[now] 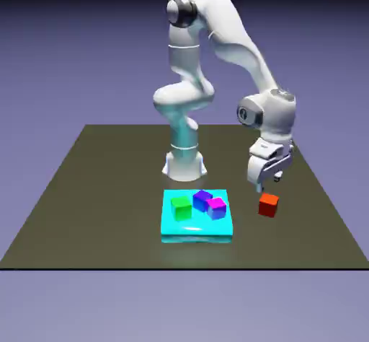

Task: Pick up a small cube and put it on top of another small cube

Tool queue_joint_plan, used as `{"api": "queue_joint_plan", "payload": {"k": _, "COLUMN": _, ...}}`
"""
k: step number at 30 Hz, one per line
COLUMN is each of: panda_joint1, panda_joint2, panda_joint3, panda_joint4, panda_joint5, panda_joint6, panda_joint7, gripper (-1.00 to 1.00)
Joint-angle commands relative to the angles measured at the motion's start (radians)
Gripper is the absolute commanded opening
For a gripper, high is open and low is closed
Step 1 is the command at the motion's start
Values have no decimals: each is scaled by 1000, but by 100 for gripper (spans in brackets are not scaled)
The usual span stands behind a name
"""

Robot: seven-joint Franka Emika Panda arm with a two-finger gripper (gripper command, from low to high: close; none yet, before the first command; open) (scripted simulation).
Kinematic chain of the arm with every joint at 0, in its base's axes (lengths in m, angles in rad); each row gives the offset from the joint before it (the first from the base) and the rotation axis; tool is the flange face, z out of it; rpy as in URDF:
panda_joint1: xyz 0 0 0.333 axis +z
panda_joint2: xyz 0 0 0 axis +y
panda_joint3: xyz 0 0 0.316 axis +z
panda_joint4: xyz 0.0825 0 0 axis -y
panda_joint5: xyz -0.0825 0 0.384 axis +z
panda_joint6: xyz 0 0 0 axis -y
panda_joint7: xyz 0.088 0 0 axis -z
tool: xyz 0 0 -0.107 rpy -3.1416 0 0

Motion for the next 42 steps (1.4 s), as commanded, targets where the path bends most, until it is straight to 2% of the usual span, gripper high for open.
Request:
{"api": "queue_joint_plan", "payload": {"k": 1, "panda_joint1": 28, "panda_joint2": 34, "panda_joint3": 0, "panda_joint4": 18, "panda_joint5": -5, "panda_joint6": -32, "panda_joint7": -5, "gripper": 0}}
{"api": "queue_joint_plan", "payload": {"k": 6, "panda_joint1": 165, "panda_joint2": 164, "panda_joint3": -1, "panda_joint4": 84, "panda_joint5": -24, "panda_joint6": -154, "panda_joint7": -22, "gripper": 0}}
{"api": "queue_joint_plan", "payload": {"k": 11, "panda_joint1": 163, "panda_joint2": 307, "panda_joint3": -15, "panda_joint4": 48, "panda_joint5": -46, "panda_joint6": 25, "panda_joint7": -6, "gripper": 0}}
{"api": "queue_joint_plan", "payload": {"k": 12, "panda_joint1": 163, "panda_joint2": 307, "panda_joint3": -15, "panda_joint4": 48, "panda_joint5": -46, "panda_joint6": 25, "panda_joint7": -6, "gripper": -100}}
{"api": "queue_joint_plan", "payload": {"k": 17, "panda_joint1": 165, "panda_joint2": 168, "panda_joint3": -2, "panda_joint4": 83, "panda_joint5": -24, "panda_joint6": -149, "panda_joint7": -22, "gripper": -100}}
{"api": "queue_joint_plan", "payload": {"k": 32, "panda_joint1": -358, "panda_joint2": -335, "panda_joint3": -17, "panda_joint4": -176, "panda_joint5": -214, "panda_joint6": -323, "panda_joint7": -425, "gripper": -100}}
{"api": "queue_joint_plan", "payload": {"k": 33, "panda_joint1": -358, "panda_joint2": -335, "panda_joint3": -17, "panda_joint4": -176, "panda_joint5": -214, "panda_joint6": -323, "panda_joint7": -425, "gripper": -100}}
{"api": "queue_joint_plan", "payload": {"k": 38, "panda_joint1": -387, "panda_joint2": -202, "panda_joint3": -44, "panda_joint4": -255, "panda_joint5": -289, "panda_joint6": -113, "panda_joint7": -375, "gripper": -100}}
{"api": "queue_joint_plan", "payload": {"k": 39, "panda_joint1": -387, "panda_joint2": -202, "panda_joint3": -44, "panda_joint4": -255, "panda_joint5": -289, "panda_joint6": -113, "panda_joint7": -375, "gripper": 100}}
{"api": "queue_joint_plan", "payload": {"k": 42, "panda_joint1": -375, "panda_joint2": -257, "panda_joint3": -33, "panda_joint4": -223, "panda_joint5": -258, "panda_joint6": -199, "panda_joint7": -396, "gripper": 100}}
